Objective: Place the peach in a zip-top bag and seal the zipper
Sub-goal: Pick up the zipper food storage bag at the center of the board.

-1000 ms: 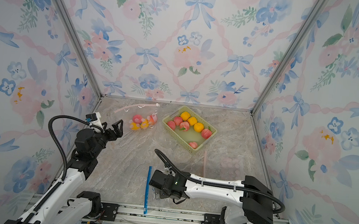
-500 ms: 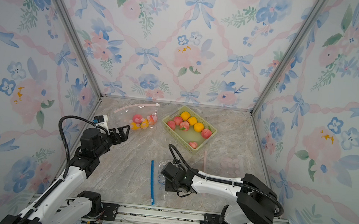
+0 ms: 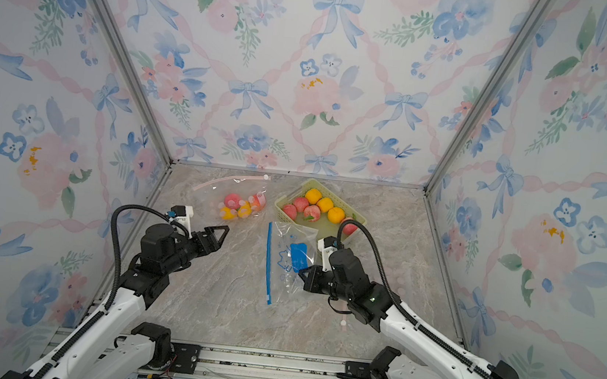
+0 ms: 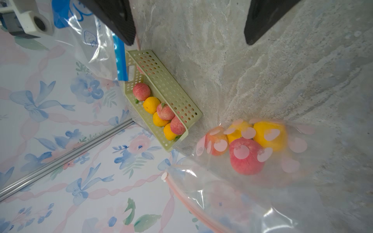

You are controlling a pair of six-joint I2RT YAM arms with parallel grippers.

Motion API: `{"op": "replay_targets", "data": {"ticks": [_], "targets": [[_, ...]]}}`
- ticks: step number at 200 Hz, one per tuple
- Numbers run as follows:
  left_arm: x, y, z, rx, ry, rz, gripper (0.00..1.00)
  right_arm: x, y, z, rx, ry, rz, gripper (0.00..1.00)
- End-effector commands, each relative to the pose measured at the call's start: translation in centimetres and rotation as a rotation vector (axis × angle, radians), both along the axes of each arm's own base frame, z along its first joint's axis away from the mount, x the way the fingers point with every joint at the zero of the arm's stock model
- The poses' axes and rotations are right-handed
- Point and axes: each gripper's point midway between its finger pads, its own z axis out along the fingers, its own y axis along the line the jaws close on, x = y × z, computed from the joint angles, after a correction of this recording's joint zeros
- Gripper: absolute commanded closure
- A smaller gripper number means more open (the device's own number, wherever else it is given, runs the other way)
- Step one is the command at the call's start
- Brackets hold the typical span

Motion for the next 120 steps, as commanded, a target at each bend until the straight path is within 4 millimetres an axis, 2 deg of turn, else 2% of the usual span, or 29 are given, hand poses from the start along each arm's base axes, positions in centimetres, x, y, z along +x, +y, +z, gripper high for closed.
{"op": "replay_targets", "data": {"ticks": [1,39,61,84,120], "targets": [[-1.9,-2.7,1.2,-0.090,-0.040,-0.140,0.14,0.0,0.8,3.4,0.146,-0.066,0.090,1.00],[-4.3,-6.2,4.8,-0.146,-0.181,-0.302,0.17,0.8,1.7,7.5,0.320,-0.111,0.174,1.00],[-5.3,-8.0,7.0,-0.179,-0.249,-0.383,0.20,0.8,2.4,9.0,0.364,-0.143,0.222,1.00],[-6.2,-9.9,8.8,-0.203,-0.306,-0.466,0.21,1.2,2.9,8.9,0.359,-0.135,0.236,1.00],[-6.4,-11.6,9.6,-0.218,-0.328,-0.521,0.28,1.5,3.2,8.4,0.379,-0.119,0.229,1.00]]}}
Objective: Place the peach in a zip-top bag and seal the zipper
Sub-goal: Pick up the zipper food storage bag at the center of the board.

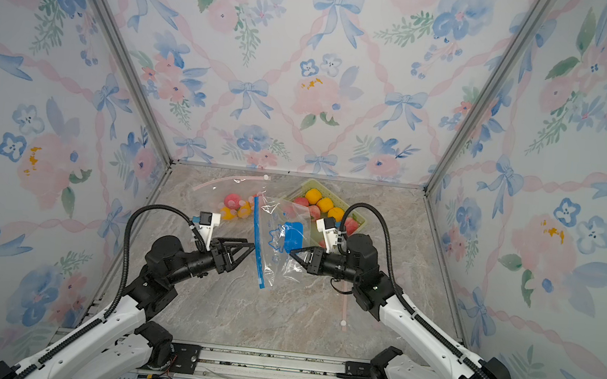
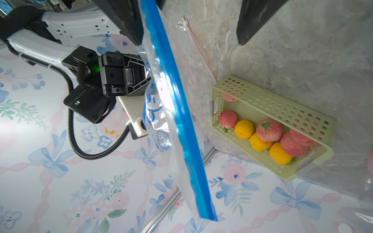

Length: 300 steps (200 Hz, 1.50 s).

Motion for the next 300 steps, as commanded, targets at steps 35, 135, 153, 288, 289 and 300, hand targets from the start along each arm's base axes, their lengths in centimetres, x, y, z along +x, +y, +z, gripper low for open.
{"op": "replay_targets", "data": {"ticks": [35,135,153,288,289,300], "targets": [[-0.1,-2.1,3.3,-0.059,-0.105,-0.062,0.48,0.3,0.5,1.3,0.062,-0.029,0.015,1.00],[0.1,-2.6,3.4,0.000,-0.176,-0.035,0.80,1.4,2.1,-4.0,-0.145,0.045,-0.015,0.98],[0.6,-2.2,2.5,0.067,-0.174,0.001,0.88,1.3,2.6,-4.2,-0.167,0.040,-0.007,0.96],[3.4,0.4,-1.9,0.449,-0.137,0.161,1.00,2.0,-0.9,-3.9,-0.507,-0.027,-0.152,0.34],[3.4,0.5,-1.9,0.453,-0.138,0.161,1.00,2.0,-0.9,-3.8,-0.506,-0.029,-0.153,0.34],[3.5,0.7,-1.8,0.487,-0.156,0.168,1.00,2.0,-1.2,-3.4,-0.512,-0.025,-0.168,0.36]]}}
